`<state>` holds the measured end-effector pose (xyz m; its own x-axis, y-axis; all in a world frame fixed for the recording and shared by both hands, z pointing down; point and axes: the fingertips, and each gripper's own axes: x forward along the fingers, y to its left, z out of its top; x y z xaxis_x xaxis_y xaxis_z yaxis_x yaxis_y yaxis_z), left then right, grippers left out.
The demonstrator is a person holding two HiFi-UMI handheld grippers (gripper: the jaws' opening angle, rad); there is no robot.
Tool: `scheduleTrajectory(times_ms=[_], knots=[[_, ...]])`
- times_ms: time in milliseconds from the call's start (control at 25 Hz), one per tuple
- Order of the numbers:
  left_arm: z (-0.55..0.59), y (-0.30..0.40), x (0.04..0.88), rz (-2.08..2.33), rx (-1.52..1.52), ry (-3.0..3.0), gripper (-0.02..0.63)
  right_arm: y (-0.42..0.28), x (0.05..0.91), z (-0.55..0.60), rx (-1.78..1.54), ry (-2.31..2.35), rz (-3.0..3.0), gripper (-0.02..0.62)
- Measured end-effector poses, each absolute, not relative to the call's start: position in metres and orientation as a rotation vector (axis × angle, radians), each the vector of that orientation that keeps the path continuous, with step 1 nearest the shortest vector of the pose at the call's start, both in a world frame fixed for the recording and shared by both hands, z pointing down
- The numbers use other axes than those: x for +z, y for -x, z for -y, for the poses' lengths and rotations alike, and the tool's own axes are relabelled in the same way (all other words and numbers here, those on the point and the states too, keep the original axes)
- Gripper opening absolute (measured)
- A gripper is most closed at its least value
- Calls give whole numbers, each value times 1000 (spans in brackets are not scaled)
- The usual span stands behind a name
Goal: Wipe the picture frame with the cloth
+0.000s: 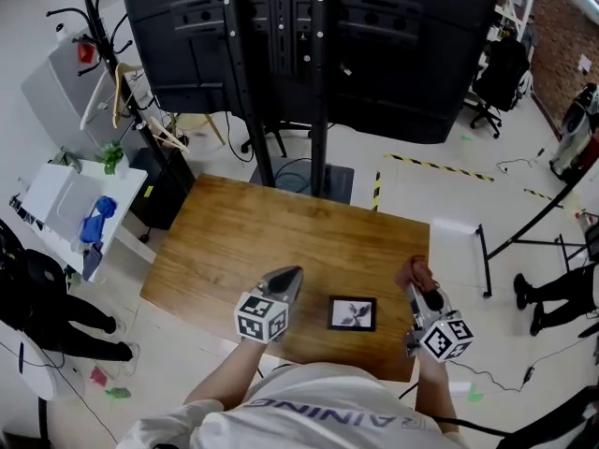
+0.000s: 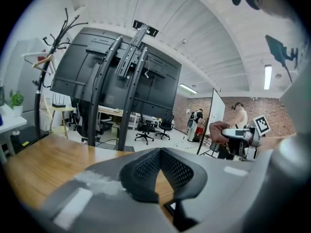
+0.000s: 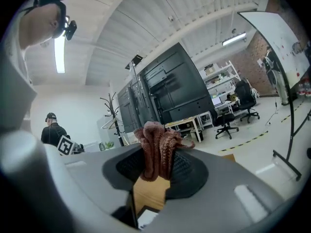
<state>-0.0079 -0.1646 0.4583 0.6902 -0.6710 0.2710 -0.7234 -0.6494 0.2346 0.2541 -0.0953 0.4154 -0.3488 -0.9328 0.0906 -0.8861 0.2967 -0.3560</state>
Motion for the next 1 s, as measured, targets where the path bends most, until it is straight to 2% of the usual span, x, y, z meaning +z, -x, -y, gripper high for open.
scheduleTrajectory(times_ms=[400,1000], knots=[[176,19,414,1166,152,-2644,6,-271,392,104,-470,1766,-2429,116],[158,9,439,1057,202,-2596,8,-257,403,88,-485,1773,-2481,111]])
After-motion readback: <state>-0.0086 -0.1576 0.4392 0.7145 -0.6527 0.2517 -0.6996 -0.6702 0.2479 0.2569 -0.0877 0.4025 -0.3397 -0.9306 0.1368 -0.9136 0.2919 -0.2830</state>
